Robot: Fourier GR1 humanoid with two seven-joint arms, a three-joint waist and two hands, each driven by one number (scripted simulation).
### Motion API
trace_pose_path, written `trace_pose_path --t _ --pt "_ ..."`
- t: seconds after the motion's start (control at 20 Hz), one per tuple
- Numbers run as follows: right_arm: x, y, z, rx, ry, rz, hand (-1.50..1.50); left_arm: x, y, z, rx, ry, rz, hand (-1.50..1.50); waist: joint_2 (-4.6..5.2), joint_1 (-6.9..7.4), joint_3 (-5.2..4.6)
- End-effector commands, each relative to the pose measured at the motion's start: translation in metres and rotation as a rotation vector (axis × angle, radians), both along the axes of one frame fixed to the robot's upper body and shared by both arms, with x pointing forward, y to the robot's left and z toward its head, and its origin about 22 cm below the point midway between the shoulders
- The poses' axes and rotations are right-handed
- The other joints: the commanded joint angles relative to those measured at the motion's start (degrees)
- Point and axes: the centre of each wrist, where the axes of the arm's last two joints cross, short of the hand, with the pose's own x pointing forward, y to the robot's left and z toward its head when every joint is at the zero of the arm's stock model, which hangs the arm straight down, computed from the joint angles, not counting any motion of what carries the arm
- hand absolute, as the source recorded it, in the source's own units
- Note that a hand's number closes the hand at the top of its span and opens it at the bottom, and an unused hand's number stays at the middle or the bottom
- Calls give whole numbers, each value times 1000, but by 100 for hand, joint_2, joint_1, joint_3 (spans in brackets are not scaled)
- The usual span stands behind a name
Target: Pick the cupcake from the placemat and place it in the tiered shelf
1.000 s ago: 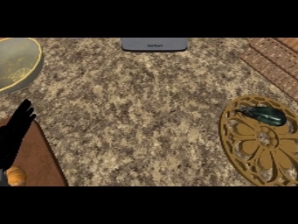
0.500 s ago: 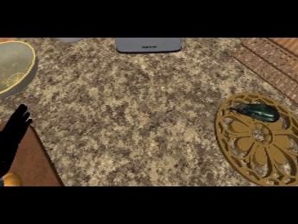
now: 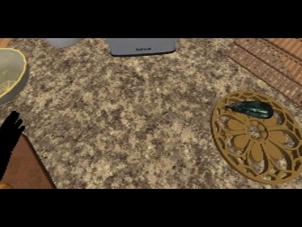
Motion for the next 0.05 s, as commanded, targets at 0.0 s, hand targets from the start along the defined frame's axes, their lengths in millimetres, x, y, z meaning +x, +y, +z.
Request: trace_pose_path --t 0.0 --pt "-73 16 24 -38 6 -21 -150 -6 3 -8 -3 -11 12 0 2 -13 -4"
